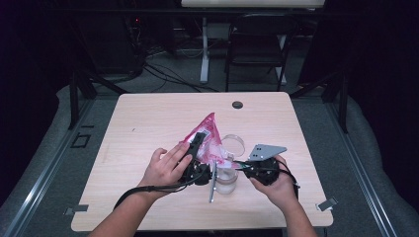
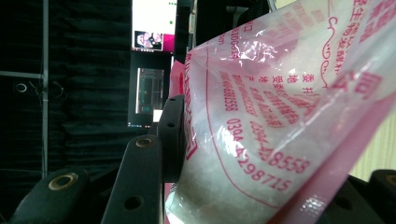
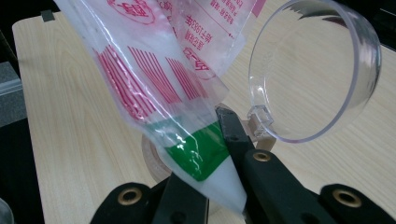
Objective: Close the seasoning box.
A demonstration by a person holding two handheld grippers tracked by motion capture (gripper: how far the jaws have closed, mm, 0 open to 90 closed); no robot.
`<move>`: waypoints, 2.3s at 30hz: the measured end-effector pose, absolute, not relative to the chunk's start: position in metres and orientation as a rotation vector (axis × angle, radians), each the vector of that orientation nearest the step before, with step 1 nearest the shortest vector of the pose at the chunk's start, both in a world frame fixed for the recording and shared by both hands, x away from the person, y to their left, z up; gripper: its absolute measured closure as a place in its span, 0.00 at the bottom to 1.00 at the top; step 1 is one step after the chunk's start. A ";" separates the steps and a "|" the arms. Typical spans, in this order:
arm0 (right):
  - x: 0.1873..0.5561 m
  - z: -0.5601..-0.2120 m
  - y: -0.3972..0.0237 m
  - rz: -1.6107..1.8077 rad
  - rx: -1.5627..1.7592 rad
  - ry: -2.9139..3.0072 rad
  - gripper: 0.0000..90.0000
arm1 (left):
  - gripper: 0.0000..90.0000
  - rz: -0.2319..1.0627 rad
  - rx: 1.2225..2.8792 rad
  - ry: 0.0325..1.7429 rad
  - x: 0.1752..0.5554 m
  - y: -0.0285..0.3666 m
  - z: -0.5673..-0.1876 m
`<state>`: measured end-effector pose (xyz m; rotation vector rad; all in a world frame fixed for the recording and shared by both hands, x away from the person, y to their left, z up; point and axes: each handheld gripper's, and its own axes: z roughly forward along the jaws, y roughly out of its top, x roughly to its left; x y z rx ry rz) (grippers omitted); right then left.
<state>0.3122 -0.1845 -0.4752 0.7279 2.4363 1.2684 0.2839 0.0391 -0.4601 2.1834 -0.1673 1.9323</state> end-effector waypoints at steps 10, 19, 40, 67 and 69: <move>0.313 -0.477 -0.186 1.268 0.738 2.435 1.00 | 0.72 1.921 2.191 -0.164 0.284 0.038 -0.462; 0.314 -0.477 -0.186 1.264 0.740 2.434 1.00 | 0.71 1.923 2.189 -0.169 0.283 0.038 -0.462; 0.316 -0.480 -0.190 1.242 0.774 2.434 1.00 | 0.72 1.921 2.201 -0.201 0.276 0.034 -0.468; 0.314 -0.479 -0.189 1.215 0.769 2.437 1.00 | 0.75 1.912 2.225 -0.221 0.273 0.035 -0.470; 0.313 -0.479 -0.189 1.212 0.768 2.436 1.00 | 0.75 1.910 2.226 -0.221 0.273 0.035 -0.470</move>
